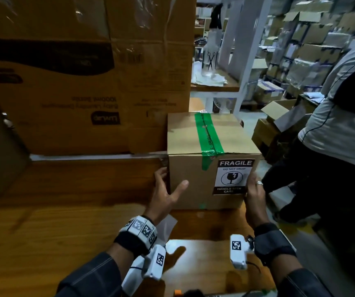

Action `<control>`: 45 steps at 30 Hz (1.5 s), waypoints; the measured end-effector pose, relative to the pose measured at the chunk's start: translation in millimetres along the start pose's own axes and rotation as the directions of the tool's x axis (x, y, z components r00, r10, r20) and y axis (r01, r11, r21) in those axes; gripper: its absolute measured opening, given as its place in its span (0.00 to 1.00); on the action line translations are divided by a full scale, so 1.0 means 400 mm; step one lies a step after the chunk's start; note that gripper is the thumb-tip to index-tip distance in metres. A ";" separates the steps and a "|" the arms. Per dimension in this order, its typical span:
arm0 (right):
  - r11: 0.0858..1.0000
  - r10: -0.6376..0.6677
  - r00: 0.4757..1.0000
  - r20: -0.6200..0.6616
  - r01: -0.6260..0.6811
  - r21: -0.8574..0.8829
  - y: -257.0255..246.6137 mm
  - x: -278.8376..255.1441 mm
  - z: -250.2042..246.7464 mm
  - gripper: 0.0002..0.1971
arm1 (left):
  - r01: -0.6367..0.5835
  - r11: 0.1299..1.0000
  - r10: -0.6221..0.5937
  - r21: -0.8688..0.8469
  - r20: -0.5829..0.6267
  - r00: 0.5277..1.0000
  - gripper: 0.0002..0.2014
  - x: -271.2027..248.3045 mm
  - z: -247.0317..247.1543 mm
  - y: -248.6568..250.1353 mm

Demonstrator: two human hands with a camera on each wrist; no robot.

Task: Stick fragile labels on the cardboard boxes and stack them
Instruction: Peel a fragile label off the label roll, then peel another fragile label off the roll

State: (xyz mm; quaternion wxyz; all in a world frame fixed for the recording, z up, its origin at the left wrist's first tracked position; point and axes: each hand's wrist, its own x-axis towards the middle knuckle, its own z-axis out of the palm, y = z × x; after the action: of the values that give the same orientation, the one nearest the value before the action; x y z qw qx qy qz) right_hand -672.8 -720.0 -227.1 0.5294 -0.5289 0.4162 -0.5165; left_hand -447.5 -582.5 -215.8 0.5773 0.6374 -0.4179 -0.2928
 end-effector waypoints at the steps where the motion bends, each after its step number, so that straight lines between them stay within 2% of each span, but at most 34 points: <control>1: 1.000 -0.014 1.000 -0.004 0.014 -0.016 -0.002 0.002 0.002 0.41 | 0.000 1.000 0.000 0.011 0.003 1.000 0.40 0.000 0.004 -0.001; 5: 0.999 -0.039 0.999 -0.014 0.038 -0.035 -0.001 0.010 0.008 0.47 | -0.002 1.000 0.002 0.029 0.013 1.000 0.37 0.002 0.010 -0.012; 10: 0.999 -0.020 1.000 0.010 0.020 -0.043 0.011 0.006 0.002 0.38 | 0.009 0.999 -0.011 0.041 0.061 0.998 0.41 0.000 -0.012 -0.021; 12: 0.998 -0.023 1.000 0.000 0.023 -0.053 0.013 0.000 0.003 0.38 | 0.019 0.999 -0.022 0.042 0.089 0.996 0.43 -0.004 -0.024 -0.025; 16: 0.997 0.026 0.994 -0.104 -0.034 -0.072 0.037 -0.032 0.013 0.48 | -0.019 0.999 0.017 0.050 0.041 0.999 0.39 -0.025 -0.051 -0.022; 18: 0.995 0.042 0.986 -0.163 -0.056 -0.084 0.050 -0.063 0.026 0.44 | -0.030 0.995 0.029 0.090 0.006 1.000 0.36 -0.038 -0.081 -0.034; 20: 0.990 0.042 0.979 -0.199 -0.068 -0.123 0.073 -0.103 0.038 0.35 | -0.018 0.991 0.020 0.130 -0.017 1.000 0.31 -0.060 -0.128 -0.052; 23: 0.962 0.070 0.973 -0.219 -0.125 -0.245 0.120 -0.176 0.061 0.37 | 0.017 0.980 -0.001 0.196 -0.081 0.997 0.25 -0.112 -0.221 -0.089; 25: 0.955 0.089 0.981 -0.173 -0.133 -0.265 0.146 -0.230 0.089 0.33 | 0.024 0.956 0.008 0.293 -0.107 0.994 0.22 -0.157 -0.286 -0.117; 28: 0.962 0.143 0.990 -0.008 -0.141 -0.235 0.152 -0.325 0.160 0.19 | 0.029 0.864 -0.007 0.503 -0.044 0.999 0.25 -0.239 -0.355 -0.147; 31: 0.939 0.290 0.941 0.172 -0.246 -0.238 0.168 -0.399 0.247 0.20 | -0.037 0.665 -0.111 0.745 0.149 0.983 0.41 -0.325 -0.362 -0.178; 34: 0.935 0.297 0.929 0.221 -0.235 -0.266 0.184 -0.433 0.329 0.17 | -0.118 0.455 -0.214 0.883 0.237 0.948 0.54 -0.387 -0.338 -0.214; 36: 0.940 0.293 0.933 0.207 -0.242 -0.239 0.180 -0.452 0.370 0.19 | -0.135 0.391 -0.237 0.910 0.241 0.941 0.55 -0.407 -0.336 -0.231; 39: 0.941 0.292 0.939 0.183 -0.247 -0.231 0.177 -0.483 0.397 0.30 | -0.154 0.370 -0.208 0.916 0.243 0.947 0.52 -0.425 -0.366 -0.235; 40: 0.942 0.300 0.938 0.172 -0.262 -0.211 0.176 -0.498 0.402 0.30 | -0.158 0.374 -0.188 0.914 0.242 0.952 0.51 -0.431 -0.383 -0.239; 42: 0.945 0.304 0.937 0.172 -0.273 -0.180 0.171 -0.522 0.408 0.26 | -0.148 0.420 -0.155 0.895 0.232 0.960 0.50 -0.439 -0.423 -0.244; 45: 0.948 0.284 0.938 0.200 -0.242 -0.208 0.161 -0.550 0.422 0.14 | -0.122 0.535 -0.116 0.836 0.216 0.969 0.51 -0.450 -0.490 -0.252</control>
State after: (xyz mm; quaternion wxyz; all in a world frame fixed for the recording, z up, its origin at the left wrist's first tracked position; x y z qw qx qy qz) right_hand -525.9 -486.7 -298.2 0.5880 -0.5696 0.4651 -0.3370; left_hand -346.2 -331.1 -302.4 0.1422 0.7942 -0.5762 -0.1304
